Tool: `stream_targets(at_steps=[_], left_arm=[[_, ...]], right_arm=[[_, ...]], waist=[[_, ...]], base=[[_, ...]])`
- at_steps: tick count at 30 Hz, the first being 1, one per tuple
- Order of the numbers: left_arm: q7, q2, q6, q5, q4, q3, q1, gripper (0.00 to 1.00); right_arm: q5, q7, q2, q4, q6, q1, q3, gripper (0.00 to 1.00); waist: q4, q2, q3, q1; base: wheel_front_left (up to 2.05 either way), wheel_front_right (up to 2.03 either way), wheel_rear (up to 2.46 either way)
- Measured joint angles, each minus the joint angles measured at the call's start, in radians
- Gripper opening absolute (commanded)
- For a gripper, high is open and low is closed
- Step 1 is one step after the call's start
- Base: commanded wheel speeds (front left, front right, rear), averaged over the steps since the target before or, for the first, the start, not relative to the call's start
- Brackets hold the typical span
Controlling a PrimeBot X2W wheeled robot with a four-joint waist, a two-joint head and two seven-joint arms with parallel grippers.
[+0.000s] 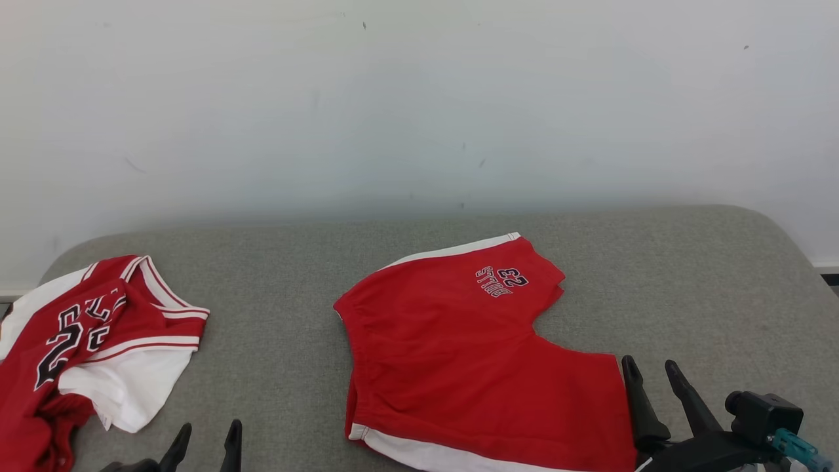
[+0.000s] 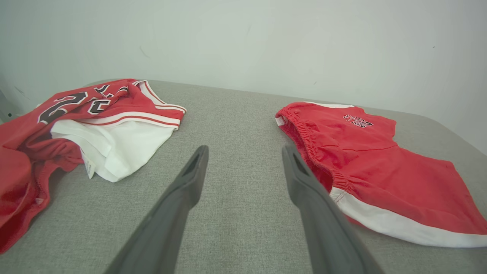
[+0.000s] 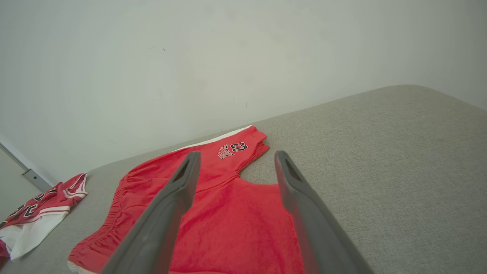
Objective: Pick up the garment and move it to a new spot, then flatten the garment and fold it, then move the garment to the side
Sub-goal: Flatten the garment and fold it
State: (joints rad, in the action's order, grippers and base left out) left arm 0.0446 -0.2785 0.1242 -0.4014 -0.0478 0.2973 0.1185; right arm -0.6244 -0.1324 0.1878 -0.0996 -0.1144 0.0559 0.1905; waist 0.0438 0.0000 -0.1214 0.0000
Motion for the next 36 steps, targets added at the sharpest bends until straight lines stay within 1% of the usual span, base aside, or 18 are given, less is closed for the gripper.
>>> stream_targets(at_steps=[6, 19, 24, 28, 30, 31, 32, 36], left_arm=[[-0.028, 0.000, 0.000, 0.006, 0.021, -0.008, 0.000, 1.00], [-0.096, -0.005, 0.000, 0.023, 0.044, -0.018, 0.000, 1.00], [-0.133, -0.004, 0.000, 0.025, 0.058, -0.003, -0.002, 1.00], [-0.212, 0.002, -0.003, 0.027, 0.056, 0.051, -0.022, 1.00], [-0.249, -0.004, -0.030, 0.028, 0.049, 0.085, -0.034, 1.00], [-0.265, -0.003, -0.033, 0.034, 0.039, 0.104, -0.047, 1.00], [-0.282, -0.004, -0.047, 0.042, 0.031, 0.121, -0.059, 1.00], [-0.350, 0.011, -0.091, 0.053, -0.021, 0.183, -0.110, 1.00]], right_arm=[[-0.001, 0.000, -0.010, -0.004, 0.000, 0.000, 0.000, 1.00], [-0.002, 0.002, -0.003, -0.020, 0.000, -0.001, 0.002, 1.00], [0.000, 0.051, 0.015, -0.022, 0.001, -0.001, 0.019, 1.00], [0.013, 0.128, 0.058, -0.026, 0.000, 0.001, 0.041, 1.00], [0.026, 0.169, 0.067, -0.025, 0.000, 0.001, 0.063, 1.00], [0.030, 0.188, 0.070, -0.024, 0.000, 0.001, 0.072, 1.00], [0.033, 0.205, 0.074, -0.023, 0.000, 0.002, 0.077, 1.00], [0.041, 0.275, 0.098, -0.030, -0.001, 0.006, 0.093, 1.00]], waist=[[-0.005, 0.0000, 0.007, 0.0001], [-0.014, 0.0000, 0.019, 0.0000], [-0.016, 0.0000, 0.020, 0.0000], [-0.010, 0.0001, 0.019, 0.0000], [-0.010, 0.0000, 0.019, 0.0000], [-0.010, 0.0000, 0.019, 0.0000], [-0.009, 0.0000, 0.021, 0.0000], [-0.011, 0.0000, 0.034, 0.0001]], base=[[0.00, 0.00, 0.00], [0.00, 0.00, 0.00], [0.00, 0.00, 0.00], [0.00, 0.00, 0.00], [0.00, 0.00, 0.00], [0.00, 0.00, 0.00], [0.00, 0.00, 0.00], [0.00, 0.00, 0.00]])
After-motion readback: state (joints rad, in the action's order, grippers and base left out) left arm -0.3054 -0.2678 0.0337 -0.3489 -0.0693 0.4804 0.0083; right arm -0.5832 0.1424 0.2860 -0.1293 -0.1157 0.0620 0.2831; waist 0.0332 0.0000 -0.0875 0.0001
